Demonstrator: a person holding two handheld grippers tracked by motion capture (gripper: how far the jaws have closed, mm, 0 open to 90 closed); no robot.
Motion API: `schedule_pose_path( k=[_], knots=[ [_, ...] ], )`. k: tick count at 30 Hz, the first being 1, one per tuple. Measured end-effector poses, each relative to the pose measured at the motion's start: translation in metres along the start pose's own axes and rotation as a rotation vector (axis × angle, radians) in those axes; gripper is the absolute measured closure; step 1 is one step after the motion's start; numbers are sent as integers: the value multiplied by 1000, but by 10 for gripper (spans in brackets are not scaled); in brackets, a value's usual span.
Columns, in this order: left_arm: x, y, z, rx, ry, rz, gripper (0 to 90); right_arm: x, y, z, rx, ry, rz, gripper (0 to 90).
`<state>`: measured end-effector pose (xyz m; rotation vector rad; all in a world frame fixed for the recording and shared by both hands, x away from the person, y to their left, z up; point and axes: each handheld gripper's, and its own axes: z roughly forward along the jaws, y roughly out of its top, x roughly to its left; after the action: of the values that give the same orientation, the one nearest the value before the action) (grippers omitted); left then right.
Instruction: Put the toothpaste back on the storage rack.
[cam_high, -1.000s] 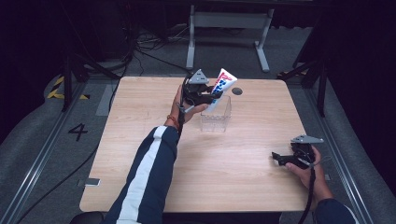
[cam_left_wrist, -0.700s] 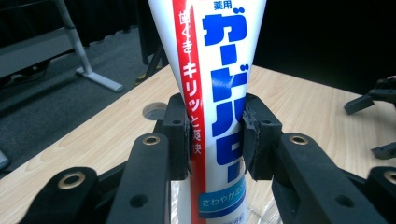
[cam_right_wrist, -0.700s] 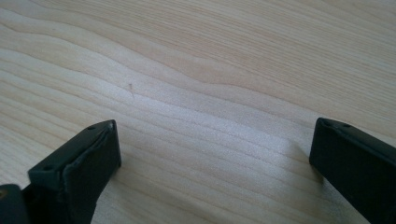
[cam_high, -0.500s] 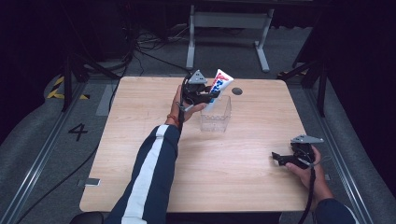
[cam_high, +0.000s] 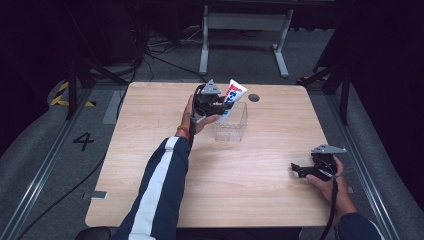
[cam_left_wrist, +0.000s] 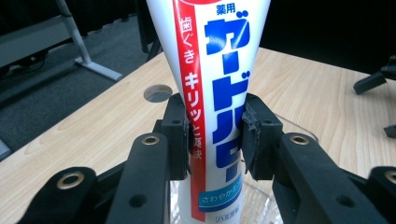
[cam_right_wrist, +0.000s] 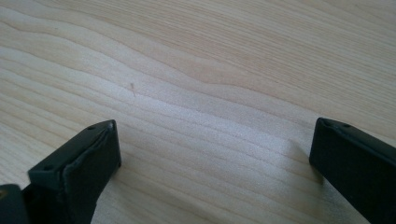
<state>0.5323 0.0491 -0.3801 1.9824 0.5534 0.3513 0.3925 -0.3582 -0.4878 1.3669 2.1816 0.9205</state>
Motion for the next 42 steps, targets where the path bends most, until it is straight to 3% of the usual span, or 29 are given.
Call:
schedule_pose_path(
  k=[8, 14, 24, 39, 41, 42],
  knots=[
    [-4, -10, -2, 20, -10, 15, 660, 0, 0, 0, 0, 0, 0, 21],
    [-7, -15, -1, 66, -12, 42, 658, 0, 0, 0, 0, 0, 0, 21],
    [-9, -19, -3, 85, -16, 47, 661, 0, 0, 0, 0, 0, 0, 21],
    [-10, -24, 4, 169, -6, 87, 663, 0, 0, 0, 0, 0, 0, 20],
    [-11, -24, 4, 160, -12, 75, 681, 0, 0, 0, 0, 0, 0, 21],
    [-10, -23, 1, 119, -4, 62, 723, 0, 0, 0, 0, 0, -1, 21]
  ],
)
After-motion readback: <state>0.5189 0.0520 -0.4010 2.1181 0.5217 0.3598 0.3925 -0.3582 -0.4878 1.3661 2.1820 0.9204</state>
